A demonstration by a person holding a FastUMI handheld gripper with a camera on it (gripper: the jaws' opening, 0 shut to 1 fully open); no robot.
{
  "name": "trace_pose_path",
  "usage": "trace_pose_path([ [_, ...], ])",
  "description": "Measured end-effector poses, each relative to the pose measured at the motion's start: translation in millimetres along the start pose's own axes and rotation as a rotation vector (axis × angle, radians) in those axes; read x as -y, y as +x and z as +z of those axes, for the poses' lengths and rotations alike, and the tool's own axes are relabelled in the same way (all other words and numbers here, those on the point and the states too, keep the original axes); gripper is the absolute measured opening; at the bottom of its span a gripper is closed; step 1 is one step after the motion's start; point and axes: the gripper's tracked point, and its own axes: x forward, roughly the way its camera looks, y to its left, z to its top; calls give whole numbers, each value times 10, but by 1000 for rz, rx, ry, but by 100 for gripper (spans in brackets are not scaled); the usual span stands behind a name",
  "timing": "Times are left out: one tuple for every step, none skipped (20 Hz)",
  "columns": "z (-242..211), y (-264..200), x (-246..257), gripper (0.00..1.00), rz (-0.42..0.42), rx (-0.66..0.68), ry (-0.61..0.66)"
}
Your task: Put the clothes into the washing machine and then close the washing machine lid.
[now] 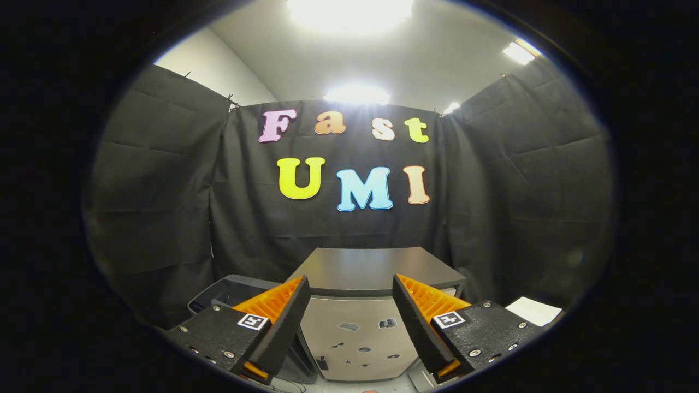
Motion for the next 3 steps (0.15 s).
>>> trace_pose_path([
  [-4, 12, -5, 94, 1, -2, 2],
  [-18, 10, -11, 94, 5, -3, 3],
  [-12, 12, -26, 94, 7, -2, 1],
])
